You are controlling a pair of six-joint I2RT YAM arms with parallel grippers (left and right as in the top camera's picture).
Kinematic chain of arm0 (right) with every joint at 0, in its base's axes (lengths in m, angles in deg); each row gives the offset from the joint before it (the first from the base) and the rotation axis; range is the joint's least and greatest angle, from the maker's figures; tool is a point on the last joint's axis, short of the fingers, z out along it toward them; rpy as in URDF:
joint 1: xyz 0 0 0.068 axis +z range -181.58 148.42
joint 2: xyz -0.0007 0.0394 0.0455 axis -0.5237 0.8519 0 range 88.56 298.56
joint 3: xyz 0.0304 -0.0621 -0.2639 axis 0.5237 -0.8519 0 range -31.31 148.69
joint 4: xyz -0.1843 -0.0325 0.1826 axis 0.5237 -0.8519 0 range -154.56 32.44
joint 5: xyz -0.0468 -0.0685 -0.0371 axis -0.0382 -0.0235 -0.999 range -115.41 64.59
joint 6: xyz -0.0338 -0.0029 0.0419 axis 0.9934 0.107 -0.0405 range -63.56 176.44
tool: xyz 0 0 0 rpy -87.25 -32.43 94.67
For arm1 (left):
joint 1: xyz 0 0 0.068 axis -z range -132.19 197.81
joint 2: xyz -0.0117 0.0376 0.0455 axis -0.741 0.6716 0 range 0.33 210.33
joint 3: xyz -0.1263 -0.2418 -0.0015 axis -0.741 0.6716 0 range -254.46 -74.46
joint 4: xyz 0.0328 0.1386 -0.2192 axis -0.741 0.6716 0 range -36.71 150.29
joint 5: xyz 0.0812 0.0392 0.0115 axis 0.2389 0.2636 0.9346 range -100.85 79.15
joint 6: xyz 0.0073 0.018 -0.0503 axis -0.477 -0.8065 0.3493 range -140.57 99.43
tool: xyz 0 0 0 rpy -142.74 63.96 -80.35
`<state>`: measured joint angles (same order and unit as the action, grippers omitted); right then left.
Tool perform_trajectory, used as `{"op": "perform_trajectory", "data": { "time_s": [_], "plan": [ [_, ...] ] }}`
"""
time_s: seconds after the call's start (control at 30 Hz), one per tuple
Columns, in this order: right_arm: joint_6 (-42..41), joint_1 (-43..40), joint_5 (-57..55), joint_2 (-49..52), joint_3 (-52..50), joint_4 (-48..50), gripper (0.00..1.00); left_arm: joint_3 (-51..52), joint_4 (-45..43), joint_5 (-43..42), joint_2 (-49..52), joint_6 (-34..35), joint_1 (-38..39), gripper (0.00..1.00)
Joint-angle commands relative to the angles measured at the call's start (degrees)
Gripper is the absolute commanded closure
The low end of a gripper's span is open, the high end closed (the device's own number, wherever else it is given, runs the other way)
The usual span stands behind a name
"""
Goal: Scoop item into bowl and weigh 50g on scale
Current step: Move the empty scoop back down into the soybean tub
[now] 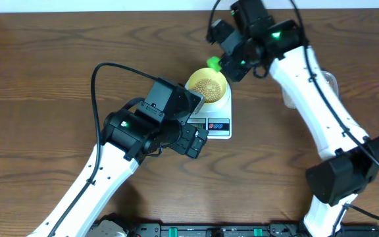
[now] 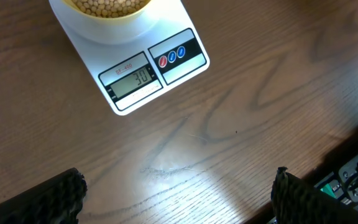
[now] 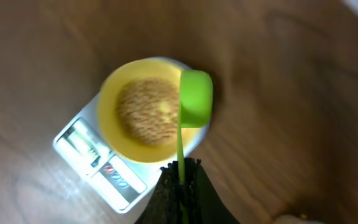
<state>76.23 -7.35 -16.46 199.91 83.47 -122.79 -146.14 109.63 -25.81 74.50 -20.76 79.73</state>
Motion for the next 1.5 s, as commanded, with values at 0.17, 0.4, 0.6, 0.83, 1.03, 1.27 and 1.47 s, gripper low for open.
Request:
{"op": "perform_trajectory", "data": {
  "time_s": [0.17, 0.4, 0.6, 0.83, 1.03, 1.27, 1.47],
  "plan": [
    [-15.5, -8.3, -23.8, -5.3, 2.3, -3.8, 0.99, 0.1, 0.0, -0.5, -0.1, 0.1, -0.2, 0.02],
    [-28.2, -14.2, -27.7, -5.3, 2.3, -13.5, 0.99, 0.1, 0.0, -0.5, -0.1, 0.1, -0.2, 0.02],
    [-31.3, -16.9, -28.8, -5.3, -0.3, -15.3, 0.99, 0.1, 0.0, -0.5, -0.1, 0.1, -0.2, 0.02],
    [-32.4, -19.0, -28.3, -5.2, -6.1, -13.0, 0.99, 0.1, 0.0, -0.5, -0.1, 0.1, -0.2, 0.02],
    [-32.4, -19.8, -28.3, -5.1, -12.8, -8.4, 0.99, 0.1, 0.0, -0.5, -0.1, 0.1, -0.2, 0.02],
    [-32.4, -21.4, -25.6, -5.0, -19.2, -3.9, 0.99, 0.1, 0.0, -0.5, -0.1, 0.1, -0.2, 0.02],
    [-32.4, -23.0, -21.9, -4.8, -22.6, -0.7, 0.99, 0.1, 0.0, -0.5, -0.1, 0.1, -0.2, 0.02]
  ]
}}
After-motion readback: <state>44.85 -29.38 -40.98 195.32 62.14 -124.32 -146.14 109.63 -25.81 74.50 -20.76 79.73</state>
